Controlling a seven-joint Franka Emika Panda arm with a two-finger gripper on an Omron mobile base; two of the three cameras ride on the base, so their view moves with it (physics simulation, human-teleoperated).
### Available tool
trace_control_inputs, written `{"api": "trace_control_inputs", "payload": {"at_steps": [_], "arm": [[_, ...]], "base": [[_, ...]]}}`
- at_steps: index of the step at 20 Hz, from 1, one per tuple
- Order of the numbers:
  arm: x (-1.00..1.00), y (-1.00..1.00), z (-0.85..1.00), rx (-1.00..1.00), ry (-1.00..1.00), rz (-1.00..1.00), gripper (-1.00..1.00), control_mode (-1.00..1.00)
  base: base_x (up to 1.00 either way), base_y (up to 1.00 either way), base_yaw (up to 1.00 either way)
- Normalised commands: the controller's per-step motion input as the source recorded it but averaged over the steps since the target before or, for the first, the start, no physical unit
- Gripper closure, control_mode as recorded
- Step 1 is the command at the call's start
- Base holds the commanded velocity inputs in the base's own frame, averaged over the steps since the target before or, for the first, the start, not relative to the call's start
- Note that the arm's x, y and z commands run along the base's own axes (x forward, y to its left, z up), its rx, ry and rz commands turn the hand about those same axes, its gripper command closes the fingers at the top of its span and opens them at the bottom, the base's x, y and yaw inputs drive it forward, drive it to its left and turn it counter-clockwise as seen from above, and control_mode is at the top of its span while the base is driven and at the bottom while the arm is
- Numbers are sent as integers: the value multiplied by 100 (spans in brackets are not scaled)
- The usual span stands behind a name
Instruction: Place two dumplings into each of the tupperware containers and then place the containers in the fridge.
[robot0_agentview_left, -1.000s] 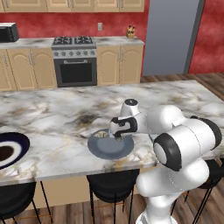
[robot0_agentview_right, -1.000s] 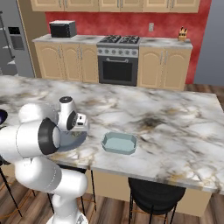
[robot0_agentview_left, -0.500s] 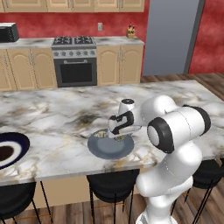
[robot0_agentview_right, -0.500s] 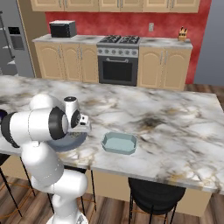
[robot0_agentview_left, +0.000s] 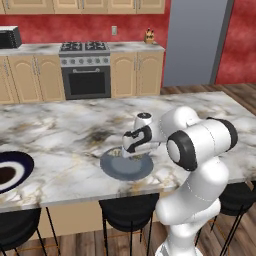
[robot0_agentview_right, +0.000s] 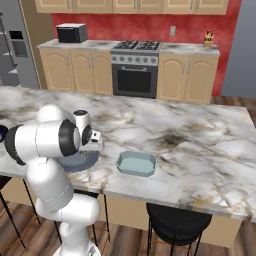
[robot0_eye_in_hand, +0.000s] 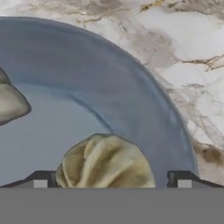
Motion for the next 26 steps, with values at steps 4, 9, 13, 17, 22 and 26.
{"api": "trace_control_inputs", "payload": {"at_steps": [4,9,13,17,22,26], "arm": [[0,0,0,0,0,0,100,-100],[0,-19,24,0,0,0,100,-100],[-5,-65,43,0,1,0,100,-100],[-5,-85,33,0,5,0,100,-100],[-11,-89,18,0,9,0,100,-100],[-37,-77,0,1,6,1,100,-100]], "base": [[0,0,0],[0,0,0],[0,0,0],[0,0,0],[0,0,0],[0,0,0]]}}
